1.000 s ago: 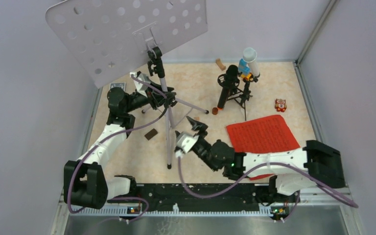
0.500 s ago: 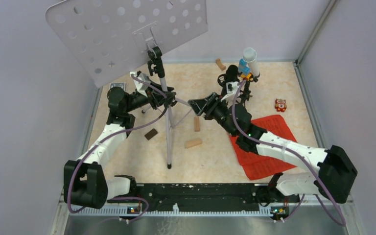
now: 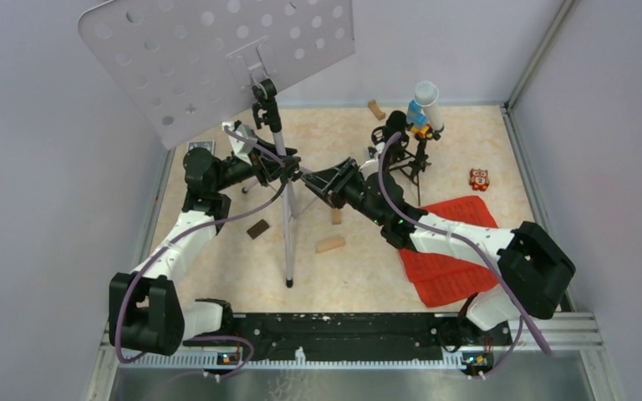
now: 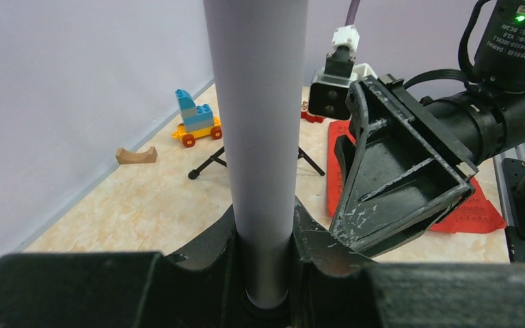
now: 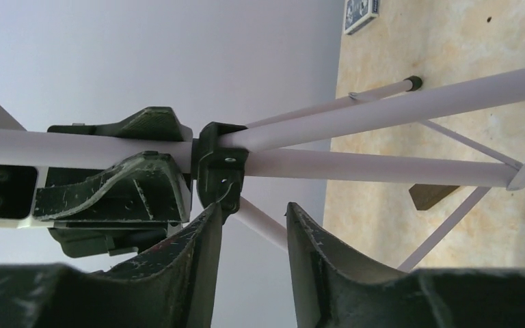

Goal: Pack up the instrument practice props

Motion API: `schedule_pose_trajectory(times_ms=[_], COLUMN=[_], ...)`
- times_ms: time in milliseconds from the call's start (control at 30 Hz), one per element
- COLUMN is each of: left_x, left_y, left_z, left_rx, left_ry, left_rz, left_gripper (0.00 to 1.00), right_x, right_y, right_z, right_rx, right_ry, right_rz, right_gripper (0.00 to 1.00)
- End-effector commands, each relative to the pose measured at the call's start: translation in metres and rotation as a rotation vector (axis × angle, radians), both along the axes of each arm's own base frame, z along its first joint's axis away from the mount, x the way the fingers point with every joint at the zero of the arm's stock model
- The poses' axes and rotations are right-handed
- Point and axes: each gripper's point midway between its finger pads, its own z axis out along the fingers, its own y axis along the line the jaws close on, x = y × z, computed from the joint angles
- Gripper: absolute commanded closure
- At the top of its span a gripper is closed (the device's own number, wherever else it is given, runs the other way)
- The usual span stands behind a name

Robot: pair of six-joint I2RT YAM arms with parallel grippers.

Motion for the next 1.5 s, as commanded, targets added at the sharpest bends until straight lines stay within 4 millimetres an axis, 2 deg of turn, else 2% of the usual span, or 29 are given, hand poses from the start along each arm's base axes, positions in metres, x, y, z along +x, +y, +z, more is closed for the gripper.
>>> schedule_pose_trajectory(times_ms=[0,100,367,533,667,800,867,1000,1200,1367,1467], left_x=[0.004,0.004,0.003,0.003,0.004,0.005,0.005,0.004,0.004,0.006,0.006], left_y=[-0.003,-0.004,-0.004,-0.004,-0.004,-0.004,-0.004,-0.004,-0.004,-0.005,-0.004], left_z=[-0.009,-0.008,-0.007,-0.009,-0.008,-0.010,-0.010,-0.008,-0.009,-0.013,-0.011], left_rx=[0.026,0.026,0.025,0.026,0.028,0.029,0.030,0.028,0.033,0.035,0.033], left_ry=[0.007,0.007,0.005,0.009,0.009,0.013,0.015,0.012,0.009,0.018,0.016], left_rz=[-0.012,-0.017,-0.020,-0.024,-0.023,-0.025,-0.026,-0.028,-0.029,-0.029,-0.031], left_gripper=[1.00,1.00,1.00,1.00,1.00,1.00,1.00,1.00,1.00,1.00,1.00], right_x=[0.003,0.003,0.011,0.015,0.012,0.006,0.001,-0.012,-0.035,-0.054,-0.066], right_y=[0.006,0.010,0.012,0.015,0.024,0.028,0.030,0.036,0.040,0.043,0.039], right_z=[0.039,0.039,0.039,0.035,0.035,0.041,0.046,0.055,0.046,0.009,-0.025], right_rx=[0.142,0.148,0.143,0.128,0.156,0.161,0.125,-0.037,-0.418,-0.896,-1.164], right_ry=[-0.023,-0.029,-0.055,-0.069,-0.095,-0.150,-0.236,-0.508,-0.957,-1.362,-1.602], right_rz=[0.030,0.049,0.043,0.051,0.121,0.167,0.197,0.272,0.252,0.318,0.433], right_gripper=[0.63,0.66,0.67,0.82,1.00,1.00,1.00,1.00,1.00,1.00,1.00])
